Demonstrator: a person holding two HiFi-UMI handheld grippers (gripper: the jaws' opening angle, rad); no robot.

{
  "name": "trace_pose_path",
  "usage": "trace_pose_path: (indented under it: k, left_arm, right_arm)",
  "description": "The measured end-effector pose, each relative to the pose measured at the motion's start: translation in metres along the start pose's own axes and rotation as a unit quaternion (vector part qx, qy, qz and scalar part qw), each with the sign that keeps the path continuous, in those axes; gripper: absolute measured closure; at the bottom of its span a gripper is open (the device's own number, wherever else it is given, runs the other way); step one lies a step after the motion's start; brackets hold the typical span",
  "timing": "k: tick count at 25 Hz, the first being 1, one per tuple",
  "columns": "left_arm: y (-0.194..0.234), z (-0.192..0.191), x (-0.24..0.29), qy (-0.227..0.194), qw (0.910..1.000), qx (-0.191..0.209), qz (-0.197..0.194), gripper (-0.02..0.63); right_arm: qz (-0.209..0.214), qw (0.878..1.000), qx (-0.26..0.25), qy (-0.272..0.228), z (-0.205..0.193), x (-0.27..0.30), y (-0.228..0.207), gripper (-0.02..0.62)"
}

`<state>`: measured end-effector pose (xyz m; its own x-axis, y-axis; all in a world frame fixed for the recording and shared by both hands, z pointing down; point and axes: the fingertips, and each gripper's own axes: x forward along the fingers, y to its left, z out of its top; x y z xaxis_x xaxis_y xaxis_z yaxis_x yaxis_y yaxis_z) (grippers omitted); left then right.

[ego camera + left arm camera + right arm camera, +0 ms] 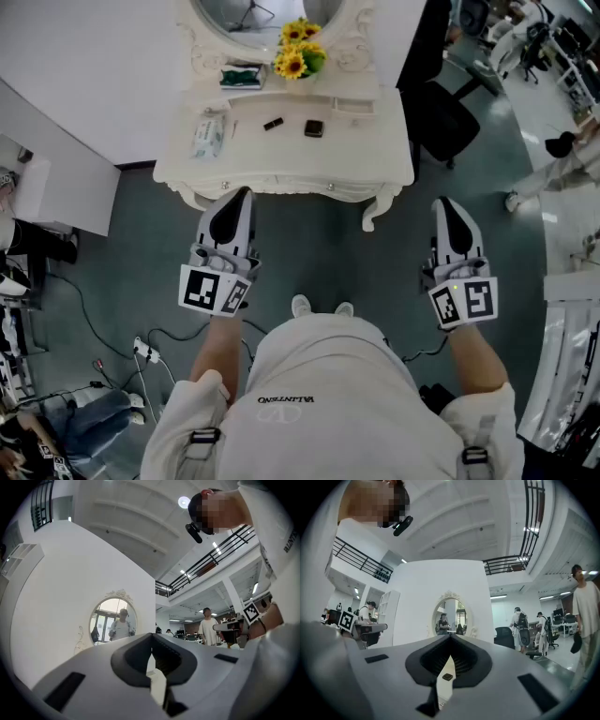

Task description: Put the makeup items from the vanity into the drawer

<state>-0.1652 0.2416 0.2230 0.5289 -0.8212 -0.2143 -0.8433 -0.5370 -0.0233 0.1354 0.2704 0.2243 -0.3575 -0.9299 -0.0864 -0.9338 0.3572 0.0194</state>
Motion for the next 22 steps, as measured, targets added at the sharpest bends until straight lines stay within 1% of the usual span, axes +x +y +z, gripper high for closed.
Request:
trace_pose_path:
  k: [6, 16, 22]
  left_arm:
    - [0.013, -0.002, 0.001, -0.001, 1.0, -0.007, -0.002, 0.614]
    - [0.034, -0.017, -0.008, -0.002, 0.9992, -0.033, -0.024, 0.614]
    - [0.035, -0.028, -0.006, 0.001, 0.9986, -0.045, -0.028, 0.614]
  right_arm:
    - [0.017, 1.0, 0.012, 0.012, -0.007, 0.015, 0.02, 0.586]
    - [0.014, 1.0, -0.003, 0.023, -0.014, 0.037, 0.052, 0.586]
    - [0.021, 0.999, -0.012, 0.027, -0.017, 0.046, 0.065, 0.586]
